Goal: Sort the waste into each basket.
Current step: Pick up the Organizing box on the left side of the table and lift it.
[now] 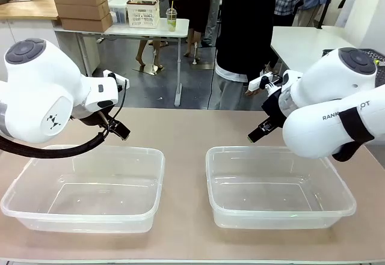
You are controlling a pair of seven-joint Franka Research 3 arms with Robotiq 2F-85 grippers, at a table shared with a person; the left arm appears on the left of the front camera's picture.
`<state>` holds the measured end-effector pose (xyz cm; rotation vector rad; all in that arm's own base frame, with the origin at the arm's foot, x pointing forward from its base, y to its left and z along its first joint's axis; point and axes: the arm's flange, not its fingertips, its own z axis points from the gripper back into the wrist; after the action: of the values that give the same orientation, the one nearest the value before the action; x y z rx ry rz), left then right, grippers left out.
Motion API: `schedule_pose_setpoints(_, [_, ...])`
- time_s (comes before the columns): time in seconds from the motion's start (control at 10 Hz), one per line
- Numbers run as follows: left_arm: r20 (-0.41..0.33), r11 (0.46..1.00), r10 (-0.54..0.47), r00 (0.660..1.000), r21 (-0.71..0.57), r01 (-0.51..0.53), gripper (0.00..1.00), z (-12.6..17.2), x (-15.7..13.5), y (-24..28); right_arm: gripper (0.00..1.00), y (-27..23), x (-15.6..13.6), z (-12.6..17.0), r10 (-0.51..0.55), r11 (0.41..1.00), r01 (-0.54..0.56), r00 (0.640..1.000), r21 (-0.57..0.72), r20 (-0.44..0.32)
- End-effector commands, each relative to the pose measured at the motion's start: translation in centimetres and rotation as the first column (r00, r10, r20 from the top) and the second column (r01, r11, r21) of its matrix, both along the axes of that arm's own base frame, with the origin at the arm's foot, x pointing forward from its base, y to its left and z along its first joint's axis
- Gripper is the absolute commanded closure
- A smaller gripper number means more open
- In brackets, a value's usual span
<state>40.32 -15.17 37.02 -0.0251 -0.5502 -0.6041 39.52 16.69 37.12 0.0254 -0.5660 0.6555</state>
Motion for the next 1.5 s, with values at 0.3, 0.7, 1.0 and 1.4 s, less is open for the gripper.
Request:
schedule_pose_setpoints(0.3, [0.000, 1.000, 0.000, 1.000, 0.000, 0.000, 0.00, 0.0, 0.0, 0.0, 0.00, 0.0, 0.0, 0.0, 0.000, 1.000, 0.000, 1.000, 0.000, 0.000])
schedule_pose_setpoints(0.7, [0.201, 0.984, 0.051, 0.978, -0.178, -0.015, 0.00, 14.6, -10.4, 6.1, 0.00, -8.1, -8.7, 14.3, -0.298, 0.950, 0.290, 0.952, 0.119, 0.063])
schedule_pose_setpoints(1.0, [0.141, 0.989, 0.052, 0.989, -0.146, -0.032, 0.00, 15.9, -5.6, 3.5, 0.00, -7.2, -4.9, 13.9, -0.251, 0.966, 0.248, 0.967, 0.068, 0.034])
schedule_pose_setpoints(1.4, [-0.293, 0.590, -0.110, 0.950, -0.789, -0.174, 0.00, 17.9, -6.8, 11.8, 0.00, -20.5, -8.6, 15.4, -0.076, 0.172, 0.367, 0.930, 0.914, -0.359])
